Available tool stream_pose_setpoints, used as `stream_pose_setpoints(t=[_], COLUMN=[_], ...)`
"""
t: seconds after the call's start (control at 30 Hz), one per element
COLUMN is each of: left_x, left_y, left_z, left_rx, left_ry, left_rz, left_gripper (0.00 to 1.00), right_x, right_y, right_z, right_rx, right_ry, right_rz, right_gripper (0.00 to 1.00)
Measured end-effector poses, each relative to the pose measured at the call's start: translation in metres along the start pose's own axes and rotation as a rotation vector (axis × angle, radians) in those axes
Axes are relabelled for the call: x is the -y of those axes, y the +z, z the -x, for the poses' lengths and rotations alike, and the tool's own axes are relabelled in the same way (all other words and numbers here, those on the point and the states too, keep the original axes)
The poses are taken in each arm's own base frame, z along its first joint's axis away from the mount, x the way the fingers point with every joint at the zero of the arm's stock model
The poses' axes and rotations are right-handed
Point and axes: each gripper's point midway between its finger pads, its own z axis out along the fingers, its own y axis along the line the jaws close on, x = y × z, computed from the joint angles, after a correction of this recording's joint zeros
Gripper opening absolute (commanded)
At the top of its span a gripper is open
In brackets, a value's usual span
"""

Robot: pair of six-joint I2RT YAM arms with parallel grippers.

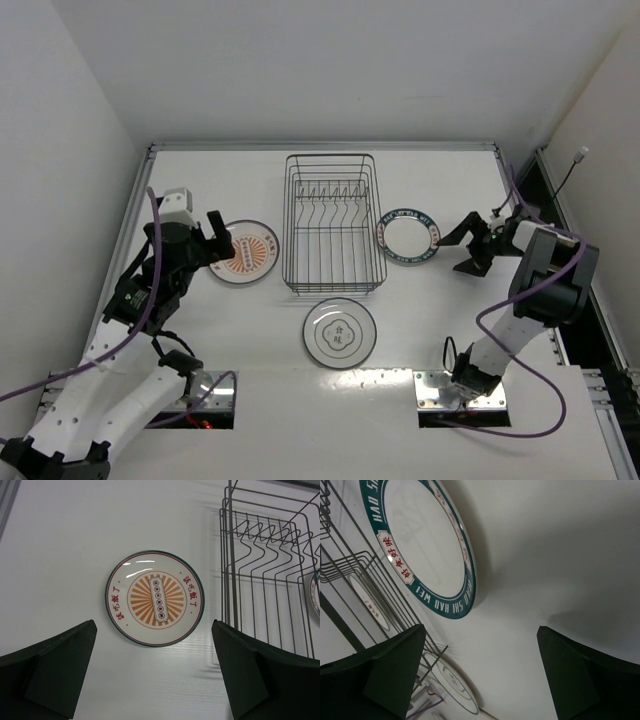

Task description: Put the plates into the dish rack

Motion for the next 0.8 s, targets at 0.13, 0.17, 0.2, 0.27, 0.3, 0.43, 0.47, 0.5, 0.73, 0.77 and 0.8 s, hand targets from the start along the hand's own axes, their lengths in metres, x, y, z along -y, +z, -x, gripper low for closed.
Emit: stream_pose_setpoints(t=[0.13, 0.17, 0.2, 0.27, 0.3, 0.43, 0.47, 0.5, 0.73, 0.77, 0.8], left_x=[0.003, 0.004, 0.006, 0.009, 0.01, 0.016, 0.018, 0.019, 0.027, 0.027, 0.027], left_y=[0.001, 0.002, 0.003, 0.007, 0.009, 0.015, 0.016, 0.018, 0.023, 0.024, 0.025], left_z=[-0.001, -0.002, -0.004, -0.01, -0.012, -0.017, -0.017, -0.018, -0.02, -0.02, -0.022], left_rx=[-0.006, -0.011, -0.02, -0.049, -0.061, -0.1, -0.108, -0.117, -0.16, -0.164, -0.169], left_ry=[0.004, 0.012, 0.021, 0.041, 0.049, 0.072, 0.075, 0.078, 0.09, 0.091, 0.092], left_rz=[-0.016, -0.023, -0.03, -0.042, -0.046, -0.065, -0.068, -0.069, -0.088, -0.087, -0.084], left_gripper=[1.0, 1.0, 1.0, 1.0, 1.0, 1.0, 1.0, 1.0, 1.0, 1.0, 1.0], right_x=[0.003, 0.004, 0.003, -0.001, -0.003, -0.011, -0.013, -0.013, -0.016, -0.017, -0.019], right_y=[0.014, 0.018, 0.021, 0.024, 0.026, 0.039, 0.041, 0.045, 0.071, 0.072, 0.073], right_z=[-0.003, -0.002, -0.002, -0.001, 0.0, 0.002, 0.002, 0.003, 0.001, 0.001, 0.0], right_rx=[-0.034, -0.038, -0.044, -0.047, -0.044, -0.057, -0.059, -0.061, -0.095, -0.098, -0.103], right_ry=[0.045, 0.047, 0.055, 0.055, 0.051, 0.049, 0.05, 0.052, 0.068, 0.069, 0.073], right_rz=[0.032, 0.034, 0.038, 0.04, 0.038, 0.041, 0.042, 0.036, 0.017, 0.016, 0.026], right_gripper=[0.87, 0.87, 0.87, 0.83, 0.79, 0.65, 0.59, 0.55, 0.02, 0.0, 0.0])
